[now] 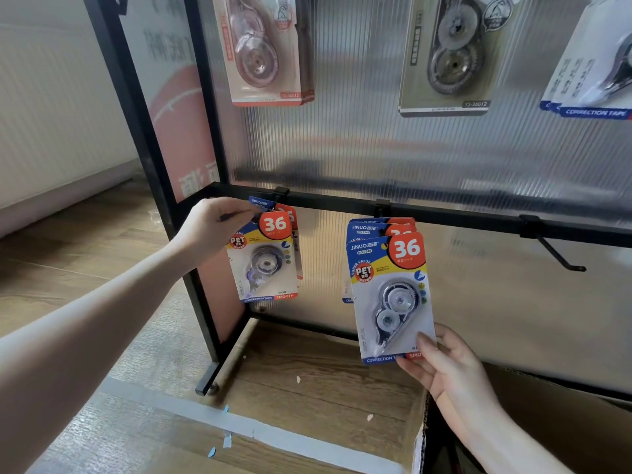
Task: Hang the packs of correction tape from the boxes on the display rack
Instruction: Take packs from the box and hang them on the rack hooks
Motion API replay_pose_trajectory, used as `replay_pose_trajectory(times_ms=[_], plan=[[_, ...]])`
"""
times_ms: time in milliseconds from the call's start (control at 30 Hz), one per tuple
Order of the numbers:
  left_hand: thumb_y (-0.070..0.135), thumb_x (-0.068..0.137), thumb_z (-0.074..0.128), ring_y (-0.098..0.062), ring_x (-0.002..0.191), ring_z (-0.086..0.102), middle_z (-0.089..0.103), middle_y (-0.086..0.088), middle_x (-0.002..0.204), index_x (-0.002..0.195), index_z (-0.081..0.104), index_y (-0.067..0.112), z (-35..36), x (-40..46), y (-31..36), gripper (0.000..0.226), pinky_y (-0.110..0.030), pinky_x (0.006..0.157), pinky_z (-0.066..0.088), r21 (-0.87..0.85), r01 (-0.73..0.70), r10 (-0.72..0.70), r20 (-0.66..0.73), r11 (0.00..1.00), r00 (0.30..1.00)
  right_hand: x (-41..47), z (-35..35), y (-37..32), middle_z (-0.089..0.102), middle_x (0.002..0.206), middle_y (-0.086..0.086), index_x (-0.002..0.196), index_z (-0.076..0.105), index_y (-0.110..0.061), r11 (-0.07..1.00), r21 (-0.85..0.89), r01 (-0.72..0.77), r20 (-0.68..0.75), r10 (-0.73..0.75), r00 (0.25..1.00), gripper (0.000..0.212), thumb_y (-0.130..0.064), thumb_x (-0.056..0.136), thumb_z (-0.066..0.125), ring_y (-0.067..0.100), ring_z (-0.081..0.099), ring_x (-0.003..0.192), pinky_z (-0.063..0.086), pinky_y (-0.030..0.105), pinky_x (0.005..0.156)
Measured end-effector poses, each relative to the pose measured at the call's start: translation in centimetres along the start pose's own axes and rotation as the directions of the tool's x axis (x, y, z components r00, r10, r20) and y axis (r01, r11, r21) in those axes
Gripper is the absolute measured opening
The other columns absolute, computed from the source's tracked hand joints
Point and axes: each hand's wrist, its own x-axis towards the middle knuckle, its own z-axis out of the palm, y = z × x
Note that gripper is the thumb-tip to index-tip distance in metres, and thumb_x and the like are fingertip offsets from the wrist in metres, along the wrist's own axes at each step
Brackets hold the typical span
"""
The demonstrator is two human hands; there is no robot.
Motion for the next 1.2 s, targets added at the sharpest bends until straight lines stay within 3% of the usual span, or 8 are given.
replay_pose_trajectory(times_ms=[100, 200, 300, 400, 533, 667, 1033, 1200], plan=[[0.004, 0.089, 0.056, 0.004, 0.075, 0.059, 0.062, 0.000, 0.092, 0.103, 0.069, 0.008, 0.4, 0.2, -0.2, 0.019, -0.006, 0.061, 0.048, 0.014, -0.005, 0.005, -0.003, 1.000, 1.000, -0.2, 0.5, 0.1, 0.070, 0.086, 0.014, 0.098, 0.062, -0.006, 1.000, -0.027, 0.007, -0.033, -0.008, 0.999, 0.067, -0.032, 0.044, 0.091, 0.023, 0.068, 0.075, 0.056, 0.026, 0.057], [-0.002, 0.087, 0.057, 0.009, 0.074, 0.059, 0.061, 0.003, 0.086, 0.100, 0.071, 0.008, 0.8, 0.4, -0.2, 0.021, -0.007, 0.066, 0.046, 0.036, -0.035, 0.036, -0.020, 0.999, 0.999, -0.4, 1.3, 0.5, 0.070, 0.080, 0.014, 0.095, 0.060, -0.004, 0.999, -0.036, -0.018, -0.081, 0.015, 0.997, 0.010, -0.002, 0.086, 0.057, 0.027, 0.065, 0.075, 0.056, 0.026, 0.053], [-0.003, 0.086, 0.057, -0.006, 0.081, 0.057, 0.062, 0.004, 0.086, 0.097, 0.072, 0.010, 1.0, 0.4, 0.0, 0.022, -0.016, 0.074, 0.044, 0.061, -0.029, 0.032, -0.046, 0.998, 0.998, -0.7, 2.0, 0.8, 0.068, 0.079, 0.019, 0.090, 0.058, -0.001, 0.996, -0.061, -0.061, -0.102, 0.055, 0.993, 0.005, 0.000, 0.089, 0.054, 0.029, 0.066, 0.069, 0.058, 0.030, 0.052], [-0.004, 0.087, 0.055, -0.010, 0.082, 0.056, 0.062, 0.001, 0.088, 0.099, 0.071, 0.008, 1.1, 0.4, 0.2, 0.023, -0.005, 0.068, 0.042, 0.058, -0.012, 0.015, -0.050, 0.998, 0.999, -0.9, 2.1, 0.7, 0.065, 0.085, 0.025, 0.090, 0.057, 0.001, 0.996, -0.073, -0.056, -0.103, 0.049, 0.993, 0.007, -0.004, 0.085, 0.060, 0.027, 0.066, 0.064, 0.057, 0.029, 0.050], [-0.002, 0.088, 0.055, -0.005, 0.079, 0.054, 0.059, 0.003, 0.087, 0.101, 0.070, 0.005, 1.3, 0.3, 0.1, 0.022, -0.001, 0.063, 0.041, 0.053, -0.006, 0.009, -0.060, 0.999, 0.998, -1.0, 1.8, 0.0, 0.065, 0.072, 0.019, 0.091, 0.058, 0.003, 0.996, -0.093, -0.007, -0.142, -0.006, 0.990, 0.058, -0.031, 0.054, 0.087, 0.019, 0.065, 0.055, 0.055, 0.027, 0.049], [-0.001, 0.088, 0.056, -0.003, 0.076, 0.053, 0.057, 0.005, 0.086, 0.102, 0.070, 0.005, 1.6, 0.3, 0.0, 0.021, 0.000, 0.060, 0.038, 0.067, 0.010, -0.004, -0.086, 0.998, 0.996, -0.9, 1.5, -0.3, 0.062, 0.077, 0.020, 0.091, 0.057, 0.003, 0.995, -0.103, -0.016, -0.135, 0.001, 0.991, 0.007, -0.003, 0.089, 0.054, 0.020, 0.062, 0.058, 0.055, 0.024, 0.049], [0.000, 0.087, 0.056, -0.013, 0.090, 0.056, 0.062, 0.002, 0.094, 0.101, 0.070, 0.009, 1.7, 0.8, 0.2, 0.022, -0.010, 0.067, 0.040, 0.109, 0.027, -0.019, -0.078, 0.994, 0.997, 4.0, 1.3, 0.1, 0.065, 0.086, 0.017, 0.083, 0.059, -0.004, 0.959, -0.283, 0.030, -0.214, -0.094, 0.972, 0.010, -0.004, 0.092, 0.053, 0.026, 0.064, 0.081, 0.057, 0.023, 0.068], [0.002, 0.089, 0.056, -0.013, 0.090, 0.055, 0.060, 0.002, 0.094, 0.102, 0.070, 0.008, 1.9, 1.0, 0.3, 0.021, -0.010, 0.066, 0.039, 0.115, 0.031, -0.021, -0.086, 0.993, 0.996, 6.8, 1.5, 1.0, 0.066, 0.086, 0.016, 0.075, 0.061, -0.008, 0.912, -0.410, 0.019, -0.248, -0.131, 0.960, 0.016, -0.006, 0.090, 0.057, 0.029, 0.062, 0.086, 0.047, 0.042, 0.091]])
